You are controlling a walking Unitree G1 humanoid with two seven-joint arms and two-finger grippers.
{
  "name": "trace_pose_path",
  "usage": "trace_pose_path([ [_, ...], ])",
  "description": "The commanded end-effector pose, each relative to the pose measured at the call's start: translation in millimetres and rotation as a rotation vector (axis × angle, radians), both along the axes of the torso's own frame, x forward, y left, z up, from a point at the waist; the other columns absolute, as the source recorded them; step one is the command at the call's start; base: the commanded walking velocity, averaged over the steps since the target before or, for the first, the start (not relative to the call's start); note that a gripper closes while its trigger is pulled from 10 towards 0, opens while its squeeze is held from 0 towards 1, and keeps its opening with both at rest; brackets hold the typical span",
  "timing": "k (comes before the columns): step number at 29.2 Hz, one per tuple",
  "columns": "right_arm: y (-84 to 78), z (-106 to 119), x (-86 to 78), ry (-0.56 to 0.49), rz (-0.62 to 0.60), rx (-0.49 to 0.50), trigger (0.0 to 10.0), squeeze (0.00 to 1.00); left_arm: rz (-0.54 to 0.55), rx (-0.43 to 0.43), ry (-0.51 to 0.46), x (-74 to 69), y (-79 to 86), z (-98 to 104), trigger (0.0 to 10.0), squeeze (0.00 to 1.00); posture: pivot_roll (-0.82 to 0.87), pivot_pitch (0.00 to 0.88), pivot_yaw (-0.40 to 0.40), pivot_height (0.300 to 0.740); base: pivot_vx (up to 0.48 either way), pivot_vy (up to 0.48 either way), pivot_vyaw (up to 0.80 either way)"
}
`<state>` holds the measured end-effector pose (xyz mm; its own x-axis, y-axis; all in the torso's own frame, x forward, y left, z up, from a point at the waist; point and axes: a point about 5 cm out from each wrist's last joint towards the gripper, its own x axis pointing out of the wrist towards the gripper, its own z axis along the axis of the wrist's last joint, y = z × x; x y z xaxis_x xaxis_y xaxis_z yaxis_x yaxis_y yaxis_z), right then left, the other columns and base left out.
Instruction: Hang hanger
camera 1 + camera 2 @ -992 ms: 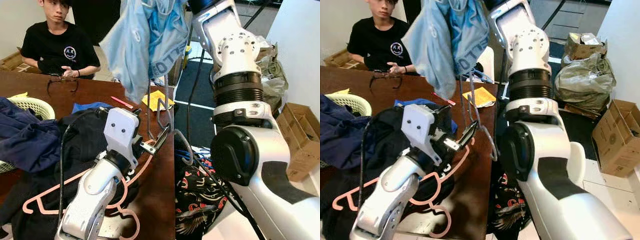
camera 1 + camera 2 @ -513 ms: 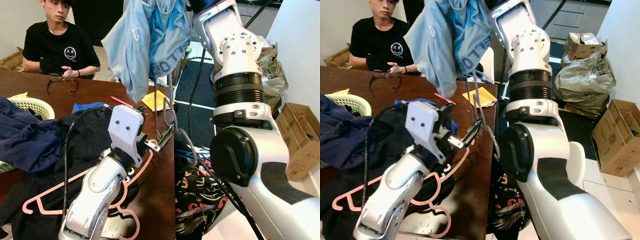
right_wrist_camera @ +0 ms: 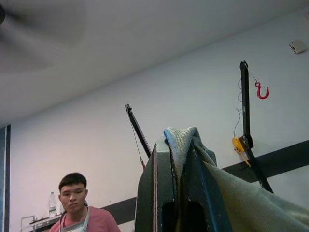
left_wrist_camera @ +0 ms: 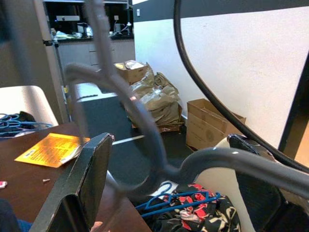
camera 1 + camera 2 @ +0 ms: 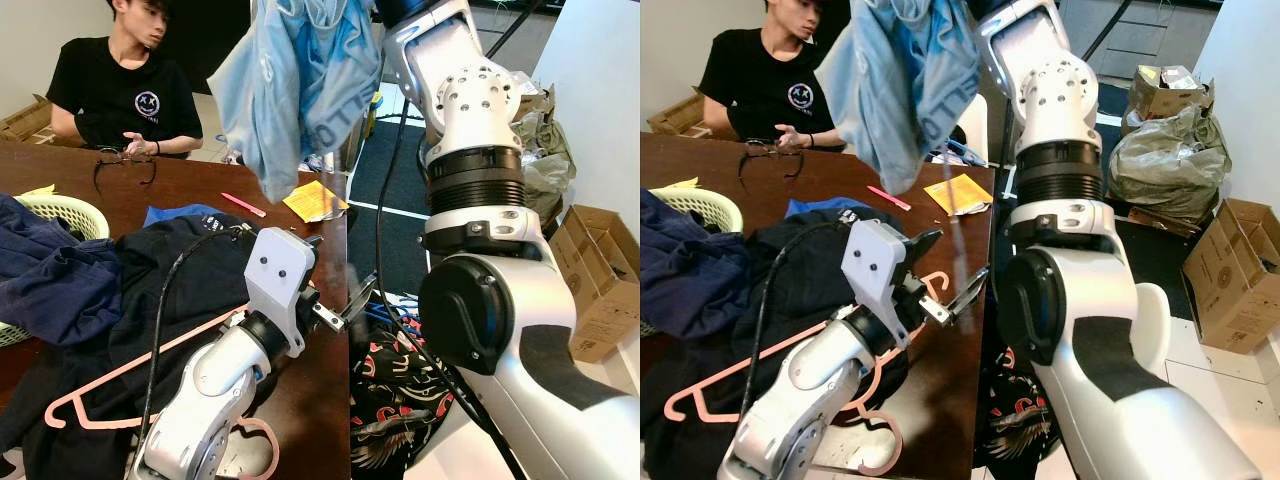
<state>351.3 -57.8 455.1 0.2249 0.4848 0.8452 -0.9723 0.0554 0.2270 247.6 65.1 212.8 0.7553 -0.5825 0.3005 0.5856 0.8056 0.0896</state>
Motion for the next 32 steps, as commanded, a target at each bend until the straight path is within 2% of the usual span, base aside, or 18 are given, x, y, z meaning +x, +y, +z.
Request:
trace_pose_path([
  [1, -2.4, 3, -2.2, -0.015, -0.001, 0.011, 0.0, 0.00, 0.002, -0.007, -0.001, 0.3, -1.4, 3, 10.0, 0.00, 0.15, 0.000, -0.048, 0.740, 0.000, 0.000, 0.00],
  [8, -3.3, 3, -1.7, -0.012, -0.006, 0.013, 0.0, 0.00, 0.040, 0.020, 0.002, 3.4, 2.5, -1, 10.0, 0.00, 0.15, 0.000, -0.047, 0.740, 0.000, 0.000, 0.00],
  [9, -3.6, 3, -1.7, -0.011, -0.006, 0.013, 0.0, 0.00, 0.048, 0.018, 0.000, 4.0, 3.3, -1, 4.8, 0.00, 0.15, 0.000, -0.047, 0.740, 0.000, 0.000, 0.00],
  [11, -3.6, 3, -1.7, -0.011, -0.006, 0.013, 0.0, 0.00, 0.048, 0.018, 0.000, 4.0, 3.3, -1, 4.8, 0.00, 0.15, 0.000, -0.047, 0.740, 0.000, 0.000, 0.00],
  [12, -4.0, 4, -1.8, -0.011, -0.007, 0.014, 0.0, 0.00, 0.054, 0.016, -0.003, 4.5, 4.4, -1, 0.0, 0.00, 0.15, 0.000, -0.046, 0.740, 0.000, 0.000, 0.00],
  [21, -5.6, 5, -1.7, -0.010, -0.014, 0.019, 0.0, 0.00, 0.076, 0.040, 0.013, 6.0, 8.2, -6, 0.0, 0.00, 0.15, 0.000, -0.043, 0.740, 0.000, 0.000, 0.00],
  [22, -6.5, 5, -1.4, -0.009, -0.022, 0.021, 0.0, 0.00, 0.108, 0.170, 0.029, 7.1, 14.0, -22, 0.0, 0.00, 0.14, 0.000, -0.041, 0.740, 0.000, 0.000, 0.00],
  [24, -6.5, 5, -1.4, -0.009, -0.022, 0.021, 0.0, 0.00, 0.108, 0.170, 0.029, 7.1, 14.0, -22, 0.0, 0.00, 0.14, 0.000, -0.041, 0.740, 0.000, 0.000, 0.00],
  [25, -8.5, 7, -1.0, -0.011, -0.040, 0.023, 0.0, 0.00, 0.178, 0.358, 0.036, 8.7, 30.7, -40, 0.0, 0.00, 0.14, 0.000, -0.037, 0.740, 0.000, 0.000, 0.00],
  [27, -8.5, 7, -1.0, -0.011, -0.040, 0.023, 0.0, 0.00, 0.178, 0.358, 0.036, 8.7, 30.7, -40, 0.0, 0.00, 0.14, 0.000, -0.037, 0.740, 0.000, 0.000, 0.00],
  [28, -10.2, 9, -0.7, -0.013, -0.052, 0.025, 0.0, 0.00, 0.217, 0.430, 0.040, 9.6, 41.6, -45, 0.0, 0.00, 0.14, 0.000, -0.036, 0.740, 0.000, 0.000, 0.00],
  [29, -10.2, 9, -0.7, -0.013, -0.052, 0.025, 0.0, 0.00, 0.217, 0.430, 0.040, 9.6, 41.6, -45, 0.0, 0.00, 0.14, 0.000, -0.036, 0.740, 0.000, 0.000, 0.00],
  [30, -13.2, 12, -0.1, -0.013, -0.067, 0.029, 0.0, 0.00, 0.270, 0.483, 0.054, 10.5, 55.9, -50, 0.0, 0.00, 0.14, 0.000, -0.036, 0.740, 0.000, 0.000, 0.00],
  [32, -23.8, 19, 2.5, -0.005, -0.120, 0.051, 0.0, 0.00, 0.409, 0.658, 0.104, 9.3, 97.3, -62, 0.0, 0.00, 0.15, 0.000, -0.033, 0.740, 0.000, 0.000, 0.00],
])
